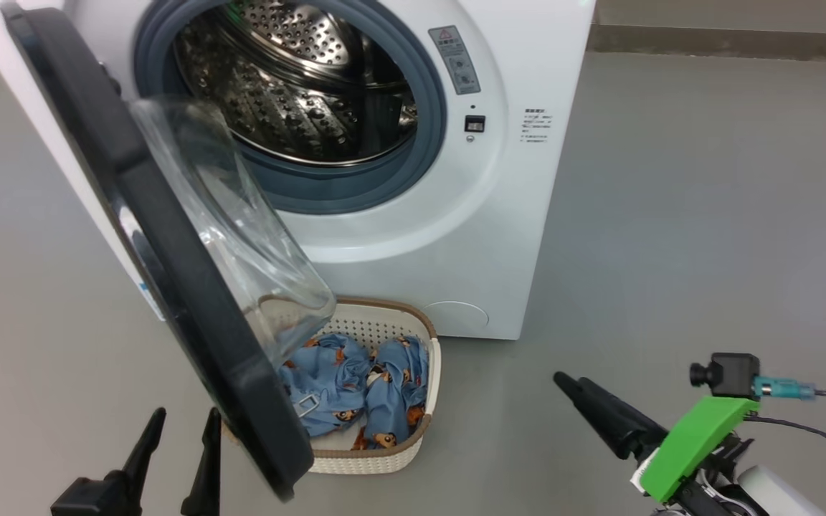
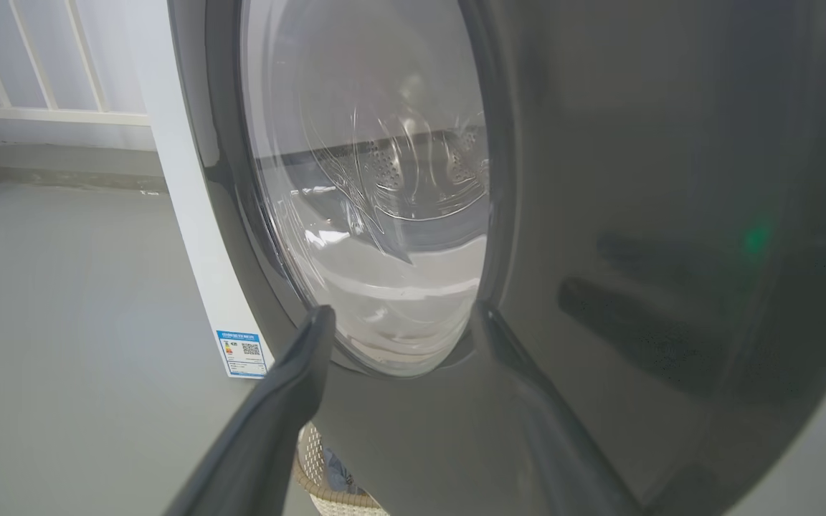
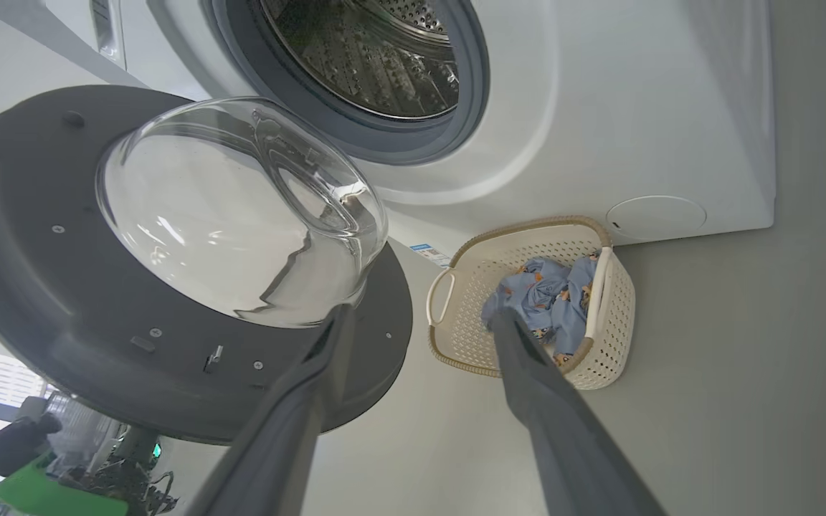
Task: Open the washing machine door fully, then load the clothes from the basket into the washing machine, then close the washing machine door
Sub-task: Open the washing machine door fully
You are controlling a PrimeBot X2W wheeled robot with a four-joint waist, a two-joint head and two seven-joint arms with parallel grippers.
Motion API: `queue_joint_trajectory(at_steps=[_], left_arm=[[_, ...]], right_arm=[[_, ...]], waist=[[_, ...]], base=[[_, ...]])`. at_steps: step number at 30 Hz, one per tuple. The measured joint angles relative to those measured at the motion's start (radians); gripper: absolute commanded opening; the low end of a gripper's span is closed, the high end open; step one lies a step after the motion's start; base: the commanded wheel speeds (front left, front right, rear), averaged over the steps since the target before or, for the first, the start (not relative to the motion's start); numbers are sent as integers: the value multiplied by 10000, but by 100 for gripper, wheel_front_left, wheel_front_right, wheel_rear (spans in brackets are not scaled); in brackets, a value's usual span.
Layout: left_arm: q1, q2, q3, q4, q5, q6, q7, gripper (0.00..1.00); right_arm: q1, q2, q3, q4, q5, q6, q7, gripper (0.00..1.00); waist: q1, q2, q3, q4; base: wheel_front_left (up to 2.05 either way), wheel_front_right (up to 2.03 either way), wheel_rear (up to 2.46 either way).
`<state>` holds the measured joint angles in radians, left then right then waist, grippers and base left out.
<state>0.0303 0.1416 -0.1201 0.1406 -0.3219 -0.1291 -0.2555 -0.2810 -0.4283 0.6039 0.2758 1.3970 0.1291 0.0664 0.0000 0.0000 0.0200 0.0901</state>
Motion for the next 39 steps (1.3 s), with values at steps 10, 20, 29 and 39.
queue_joint_trajectory(at_steps=[10, 20, 29, 39], left_arm=[[160, -13, 174, -86, 4, 0, 0, 100], [373, -63, 330, -151, 13, 0, 0, 100], [385, -88, 420, -173, 15, 0, 0, 100], [511, -123, 453, -184, 15, 0, 2, 100]], right_arm=[[198, -802, 711, 1129, -625, 0, -2623, 100], [193, -740, -922, 2389, -3131, 0, -3152, 100], [1347, 370, -3983, 2080, -7193, 0, -3160, 100], [2635, 1532, -5691, 905, -9935, 0, -3160, 100]], waist=[[0, 0, -89, -367], [0, 0, -89, -468], [0, 0, -135, -426], [0, 0, -166, -310]], base=[[0, 0, 0], [0, 0, 0], [0, 0, 0], [0, 0, 0]])
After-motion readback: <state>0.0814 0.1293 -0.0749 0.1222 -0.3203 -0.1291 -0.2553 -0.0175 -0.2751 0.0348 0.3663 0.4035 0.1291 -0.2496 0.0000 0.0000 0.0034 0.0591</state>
